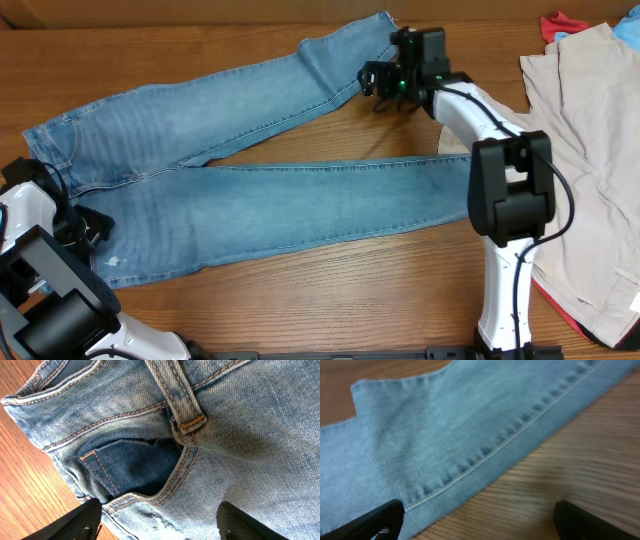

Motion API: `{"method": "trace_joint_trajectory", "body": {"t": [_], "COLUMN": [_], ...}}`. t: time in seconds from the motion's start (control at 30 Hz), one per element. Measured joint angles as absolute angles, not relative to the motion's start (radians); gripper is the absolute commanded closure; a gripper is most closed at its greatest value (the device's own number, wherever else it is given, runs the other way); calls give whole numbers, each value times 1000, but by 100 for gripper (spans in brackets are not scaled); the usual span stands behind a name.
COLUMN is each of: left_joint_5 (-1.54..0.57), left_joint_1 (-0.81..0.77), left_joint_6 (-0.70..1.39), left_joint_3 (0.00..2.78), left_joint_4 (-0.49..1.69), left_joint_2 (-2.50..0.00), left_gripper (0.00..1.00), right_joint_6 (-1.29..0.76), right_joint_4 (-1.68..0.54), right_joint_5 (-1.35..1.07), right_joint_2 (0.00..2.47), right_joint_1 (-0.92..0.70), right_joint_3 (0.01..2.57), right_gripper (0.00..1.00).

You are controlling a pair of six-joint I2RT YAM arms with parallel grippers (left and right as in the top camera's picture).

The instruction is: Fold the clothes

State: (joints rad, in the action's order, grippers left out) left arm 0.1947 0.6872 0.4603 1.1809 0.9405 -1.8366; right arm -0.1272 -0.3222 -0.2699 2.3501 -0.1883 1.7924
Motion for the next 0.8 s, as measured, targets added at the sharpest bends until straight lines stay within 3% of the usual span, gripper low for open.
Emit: {"method": "trace_joint_trajectory", "body": {"t": [0.3, 0.8], "left_joint_5": [195, 195], "left_joint_1": [687, 687], "left_joint_6": [460, 460], "left_joint_3": [1181, 1181], "left_joint_4": [935, 935], "left_joint_2": [-1837, -1837], "left_gripper": [23, 23], "right_joint_6": [59, 179], "right_joint_4": [-461, -360], "right_joint_5": [-192, -167], "right_joint_2": [2425, 2577], "right_joint_1": [-258, -262], "right_joint_3": [2058, 2083], "right_gripper": [0, 0]}}
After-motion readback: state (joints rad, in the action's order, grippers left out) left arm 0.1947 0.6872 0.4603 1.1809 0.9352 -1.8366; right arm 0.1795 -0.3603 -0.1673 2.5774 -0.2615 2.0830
